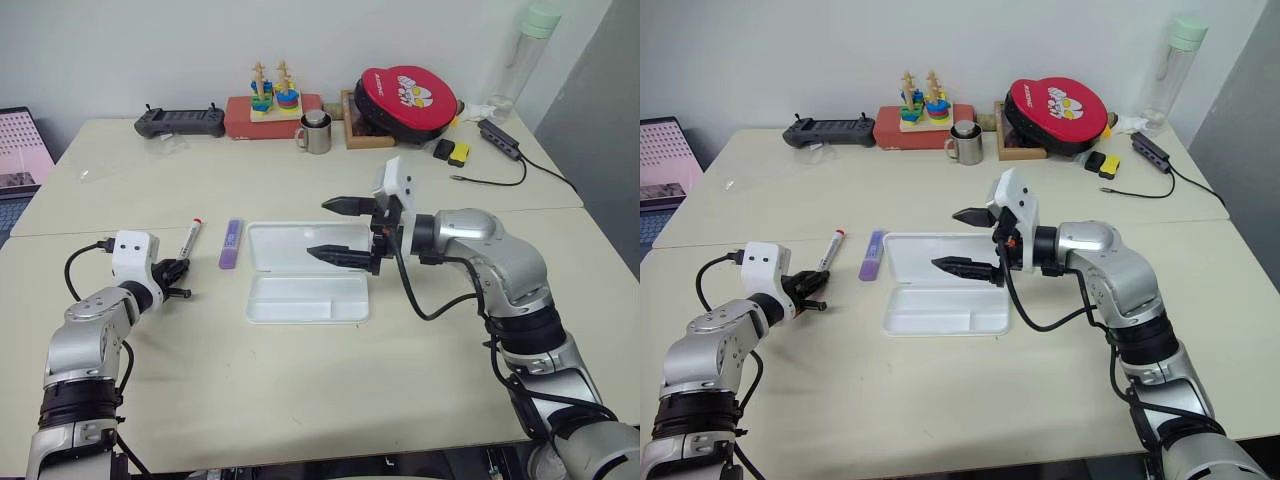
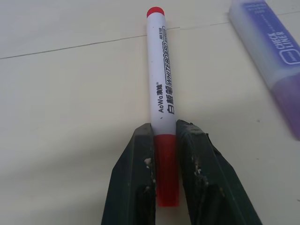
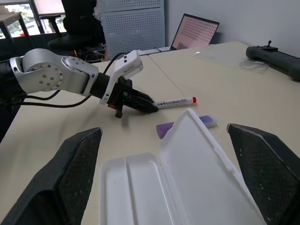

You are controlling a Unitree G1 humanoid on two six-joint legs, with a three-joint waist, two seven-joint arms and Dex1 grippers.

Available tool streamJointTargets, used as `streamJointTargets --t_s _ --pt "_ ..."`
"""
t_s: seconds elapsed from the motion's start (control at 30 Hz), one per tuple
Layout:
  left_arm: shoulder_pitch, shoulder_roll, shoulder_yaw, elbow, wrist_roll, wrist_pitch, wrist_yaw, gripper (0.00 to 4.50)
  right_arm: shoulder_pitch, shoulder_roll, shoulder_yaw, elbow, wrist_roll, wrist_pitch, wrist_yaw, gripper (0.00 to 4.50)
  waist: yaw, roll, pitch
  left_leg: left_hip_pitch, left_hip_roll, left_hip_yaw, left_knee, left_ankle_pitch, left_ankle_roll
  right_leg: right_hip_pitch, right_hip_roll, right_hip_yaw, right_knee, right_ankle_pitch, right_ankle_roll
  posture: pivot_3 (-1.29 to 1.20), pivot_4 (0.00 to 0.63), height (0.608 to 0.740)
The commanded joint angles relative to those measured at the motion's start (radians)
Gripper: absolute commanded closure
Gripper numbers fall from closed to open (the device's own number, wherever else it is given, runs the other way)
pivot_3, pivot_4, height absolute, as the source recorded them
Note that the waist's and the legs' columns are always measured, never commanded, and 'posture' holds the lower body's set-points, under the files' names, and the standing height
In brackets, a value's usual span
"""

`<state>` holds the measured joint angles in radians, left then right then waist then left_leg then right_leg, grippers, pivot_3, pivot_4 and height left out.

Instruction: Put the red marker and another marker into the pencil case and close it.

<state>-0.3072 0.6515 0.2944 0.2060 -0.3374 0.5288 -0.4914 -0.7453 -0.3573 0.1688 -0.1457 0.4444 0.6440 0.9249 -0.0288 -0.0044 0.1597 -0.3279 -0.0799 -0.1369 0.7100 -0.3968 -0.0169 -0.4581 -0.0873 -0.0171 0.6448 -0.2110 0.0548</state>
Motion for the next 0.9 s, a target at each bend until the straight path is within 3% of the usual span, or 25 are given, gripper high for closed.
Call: streamJointTargets --t_s 0.03,0.27,0.43,0.63,0.9 --pt "-0.098 0.038 0.024 -0.273 -0.151 -0.067 -0.184 4.09 0.006 -0.030 -0.066 -0.051 0.063 -0.019 0.040 0.00 0.006 -0.003 0.000 -0.002 0.000 -0.002 0.002 0.000 0.000 0.000 0.000 -0.002 0.000 0.000 0.000 0.00 0.150 0.740" --pt "-0.184 0.167 -0.303 -0.456 -0.058 -0.165 -0.523 4.09 0.035 -0.124 -0.116 -0.074 0.115 -0.001 0.089 0.00 -0.003 -0.002 -0.001 0.000 -0.001 0.001 0.001 0.000 -0.001 0.001 -0.002 0.001 -0.001 0.000 0.000 0.00 0.150 0.740" --pt "-0.206 0.239 -0.554 -0.299 0.200 -0.358 -0.682 4.09 0.116 -0.222 -0.108 -0.107 0.070 -0.006 0.090 0.00 -0.003 -0.001 0.000 0.000 0.002 0.002 0.000 -0.001 -0.001 0.000 0.001 0.001 -0.001 0.000 0.000 0.00 0.150 0.740" --pt "-0.256 0.211 -0.601 -0.149 0.273 -0.479 -0.741 4.09 0.200 -0.276 -0.091 -0.183 0.056 0.019 0.059 0.00 0.004 -0.001 0.000 -0.002 0.000 0.002 0.002 -0.001 0.000 0.000 0.001 0.000 -0.001 0.000 0.000 0.00 0.150 0.740" --pt "-0.262 0.159 -0.590 -0.114 0.300 -0.498 -0.733 4.09 0.239 -0.283 -0.076 -0.224 0.057 0.039 0.035 0.00 0.002 -0.002 0.000 -0.002 0.000 0.002 0.002 -0.001 0.000 0.000 0.000 0.000 -0.001 0.000 0.000 0.00 0.150 0.740"
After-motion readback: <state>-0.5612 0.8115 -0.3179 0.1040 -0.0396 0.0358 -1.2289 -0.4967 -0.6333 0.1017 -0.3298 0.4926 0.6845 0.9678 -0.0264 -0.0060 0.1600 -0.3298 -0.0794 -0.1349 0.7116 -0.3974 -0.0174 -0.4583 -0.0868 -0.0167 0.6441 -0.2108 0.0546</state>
